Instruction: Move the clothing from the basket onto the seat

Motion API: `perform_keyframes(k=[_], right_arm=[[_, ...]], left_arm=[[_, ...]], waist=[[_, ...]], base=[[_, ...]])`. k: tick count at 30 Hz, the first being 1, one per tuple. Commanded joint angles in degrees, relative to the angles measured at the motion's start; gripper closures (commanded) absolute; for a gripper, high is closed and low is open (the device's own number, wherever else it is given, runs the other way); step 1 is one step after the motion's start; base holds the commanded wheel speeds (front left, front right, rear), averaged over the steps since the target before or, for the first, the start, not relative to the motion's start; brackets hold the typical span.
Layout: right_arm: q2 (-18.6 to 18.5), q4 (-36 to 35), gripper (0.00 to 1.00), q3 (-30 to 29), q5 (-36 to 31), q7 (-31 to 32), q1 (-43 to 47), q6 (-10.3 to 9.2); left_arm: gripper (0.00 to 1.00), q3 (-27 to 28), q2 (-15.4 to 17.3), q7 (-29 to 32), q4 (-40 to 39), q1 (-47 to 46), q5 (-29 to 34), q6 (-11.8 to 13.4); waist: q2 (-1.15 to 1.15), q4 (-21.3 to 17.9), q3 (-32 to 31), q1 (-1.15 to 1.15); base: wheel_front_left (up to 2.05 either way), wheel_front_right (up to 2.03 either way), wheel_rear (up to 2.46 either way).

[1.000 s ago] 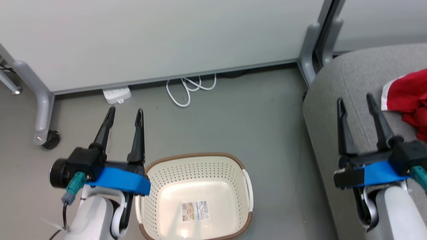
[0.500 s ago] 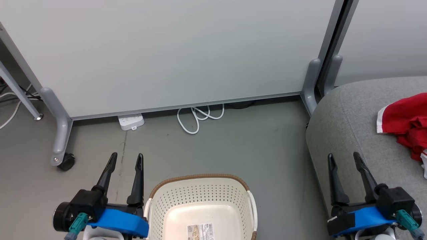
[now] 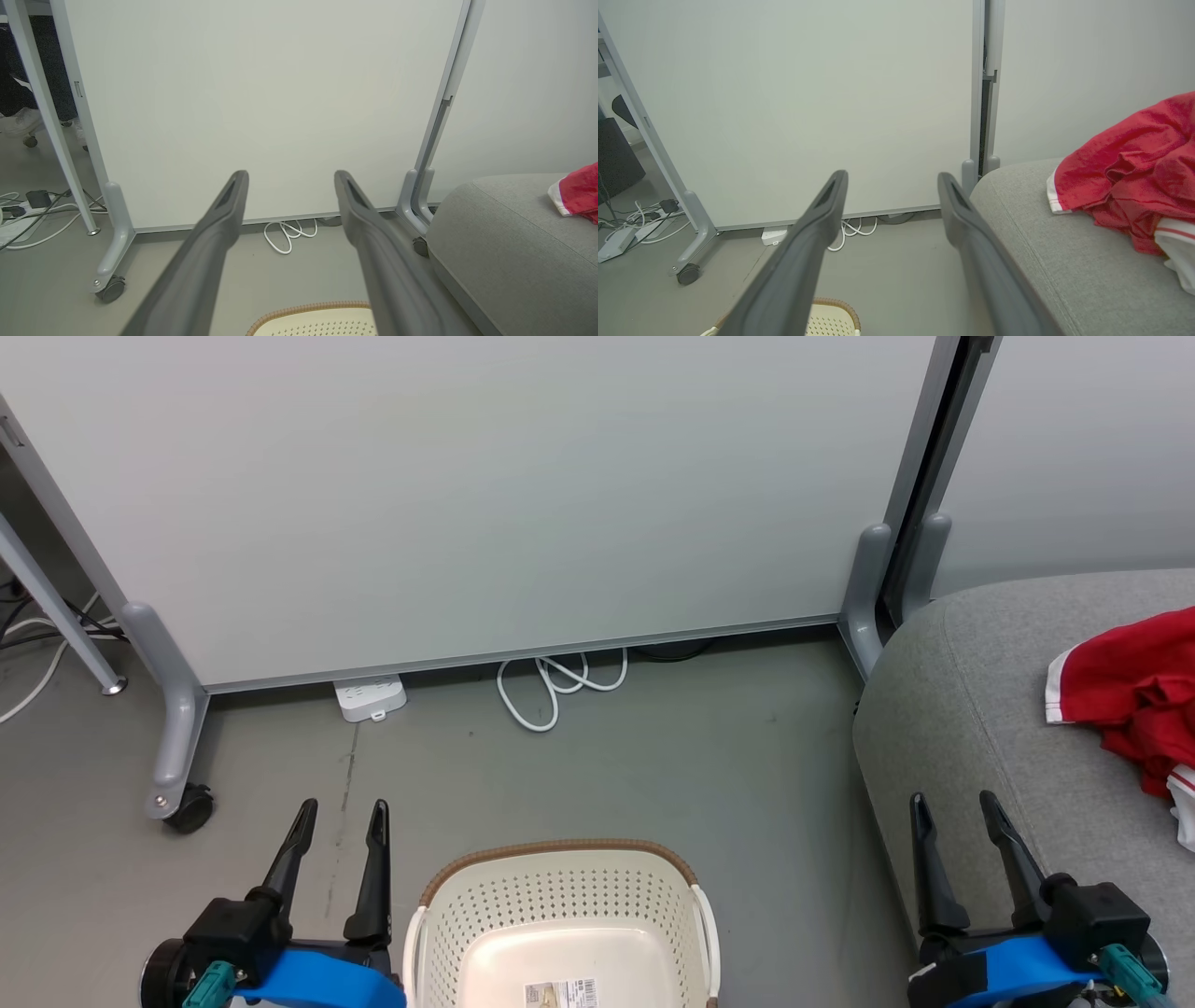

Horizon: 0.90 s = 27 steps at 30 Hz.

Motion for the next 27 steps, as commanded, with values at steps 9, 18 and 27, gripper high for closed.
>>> perform_keyframes(k=[9, 18, 27], right_arm=[[0.23, 1.27, 1.00, -0.04, 0.17, 0.12, 0.25, 0.00], [0.26, 2.59, 1.00, -0.78, 7.36, 2.39, -0.17, 0.00], [0.29, 2.04, 1.00, -1.08, 17.35, 4.63, -0.53, -0.01]], left_arm=[[1.00, 0.35, -0.21, 0.19, 1.80, 0.52, 0.54, 0.17], [1.00, 1.61, -0.29, 2.55, 2.97, 0.84, -6.49, -0.03], [1.00, 2.60, -0.26, 4.73, 2.12, 0.90, -16.05, -0.31]], waist=[[0.00, 0.24, -0.54, 0.00], [0.00, 0.18, -0.48, 0.00], [0.00, 0.08, -0.37, 0.00]], base=[[0.00, 0.00, 0.00], [0.00, 0.00, 0.00], [0.00, 0.00, 0.00]])
